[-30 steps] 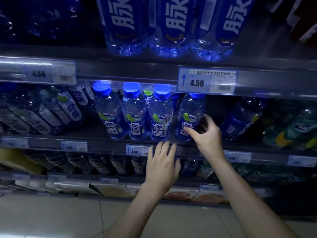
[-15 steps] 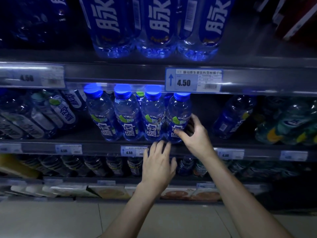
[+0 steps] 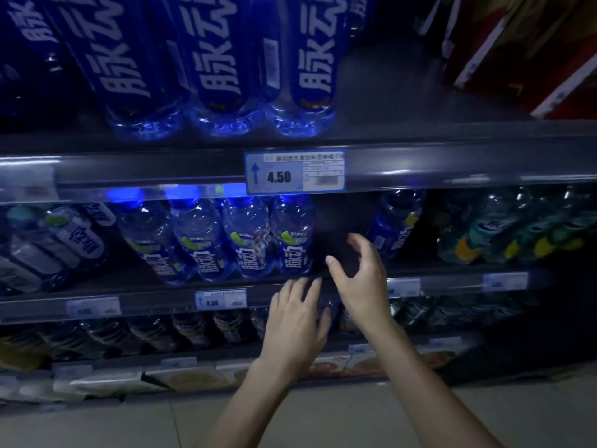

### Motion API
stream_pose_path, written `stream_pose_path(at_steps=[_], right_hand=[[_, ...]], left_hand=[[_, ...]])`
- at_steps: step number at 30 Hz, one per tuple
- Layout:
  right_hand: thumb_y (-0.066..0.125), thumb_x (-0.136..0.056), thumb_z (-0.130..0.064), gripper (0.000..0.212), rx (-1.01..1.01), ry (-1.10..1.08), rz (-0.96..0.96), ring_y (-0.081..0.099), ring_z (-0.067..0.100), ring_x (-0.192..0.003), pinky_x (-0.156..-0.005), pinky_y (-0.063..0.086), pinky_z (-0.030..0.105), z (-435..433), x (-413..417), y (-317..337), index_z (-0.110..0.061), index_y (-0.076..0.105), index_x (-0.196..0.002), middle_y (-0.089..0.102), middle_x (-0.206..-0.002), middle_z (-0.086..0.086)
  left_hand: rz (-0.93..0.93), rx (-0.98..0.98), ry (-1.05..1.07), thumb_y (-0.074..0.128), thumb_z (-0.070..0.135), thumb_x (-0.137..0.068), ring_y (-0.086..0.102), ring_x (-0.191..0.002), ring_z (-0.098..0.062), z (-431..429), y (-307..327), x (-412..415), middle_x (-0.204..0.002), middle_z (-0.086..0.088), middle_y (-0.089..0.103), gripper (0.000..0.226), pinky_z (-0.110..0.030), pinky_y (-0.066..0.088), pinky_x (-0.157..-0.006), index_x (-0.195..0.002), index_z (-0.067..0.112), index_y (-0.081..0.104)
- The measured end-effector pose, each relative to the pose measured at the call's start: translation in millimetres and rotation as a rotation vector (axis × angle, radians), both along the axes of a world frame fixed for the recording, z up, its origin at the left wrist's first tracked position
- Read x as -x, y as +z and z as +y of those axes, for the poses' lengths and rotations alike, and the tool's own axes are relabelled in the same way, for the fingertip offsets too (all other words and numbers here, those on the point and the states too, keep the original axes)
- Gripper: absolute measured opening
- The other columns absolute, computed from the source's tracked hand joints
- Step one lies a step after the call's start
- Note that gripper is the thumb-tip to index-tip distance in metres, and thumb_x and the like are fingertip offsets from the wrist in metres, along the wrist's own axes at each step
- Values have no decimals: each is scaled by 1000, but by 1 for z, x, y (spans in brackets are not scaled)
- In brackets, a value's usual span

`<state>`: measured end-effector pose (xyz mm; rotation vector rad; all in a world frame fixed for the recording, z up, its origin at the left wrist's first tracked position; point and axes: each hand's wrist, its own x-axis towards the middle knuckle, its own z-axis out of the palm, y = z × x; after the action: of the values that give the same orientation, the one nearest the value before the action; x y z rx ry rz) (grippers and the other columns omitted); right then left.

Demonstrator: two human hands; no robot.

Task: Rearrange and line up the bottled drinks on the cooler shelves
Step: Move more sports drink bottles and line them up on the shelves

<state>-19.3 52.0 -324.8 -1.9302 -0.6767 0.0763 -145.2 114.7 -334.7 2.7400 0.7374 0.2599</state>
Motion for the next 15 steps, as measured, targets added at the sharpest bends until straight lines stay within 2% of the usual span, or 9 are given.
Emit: stream_pose_path(at_steps=[4, 7, 9, 12, 15], right_hand=[[71, -87, -27, 48, -36, -207, -31, 52, 12, -114, -92, 36, 18, -26, -21, -1, -16, 51, -129, 51, -120, -6], [73, -84, -28, 53, -58, -334, -49, 50, 15, -114, -90, 35, 17, -39, -41, -3, -16, 48, -129, 48, -122, -3], [76, -81, -30, 64, -52, -362, -27, 47, 18, -120, -94, 36, 20, -42, -53, -3, -13, 44, -134, 46, -129, 3], [80, -76, -37, 80, -24, -352, -19, 45, 23, -125, -101, 40, 32, -38, -67, -4, -8, 40, -138, 45, -134, 8], [82, -73, -41, 79, -21, -315, 2, 47, 19, -119, -96, 36, 24, -33, -80, -7, -8, 44, -133, 49, -127, 6]], left_hand=[[24, -45, -88, 39, 43, -95, 33, -135, -27, -18, 0, -28, -144, -7, 40, 58, -41, 29, -110, -146, 16, 32], [47, -99, -92, 41, 43, -94, 36, -132, -32, -26, 2, -50, -140, -12, 44, 59, -44, 30, -109, -144, 12, 35], [56, -129, -59, 42, 46, -93, 42, -126, -35, -30, 4, -62, -134, -15, 48, 60, -47, 34, -106, -140, 8, 42], [79, -163, -8, 40, 49, -92, 47, -118, -35, -35, 3, -72, -126, -16, 52, 59, -48, 35, -104, -132, 7, 50], [113, -181, 6, 36, 49, -92, 50, -109, -34, -38, -2, -73, -119, -14, 54, 55, -50, 34, -103, -123, 8, 56]])
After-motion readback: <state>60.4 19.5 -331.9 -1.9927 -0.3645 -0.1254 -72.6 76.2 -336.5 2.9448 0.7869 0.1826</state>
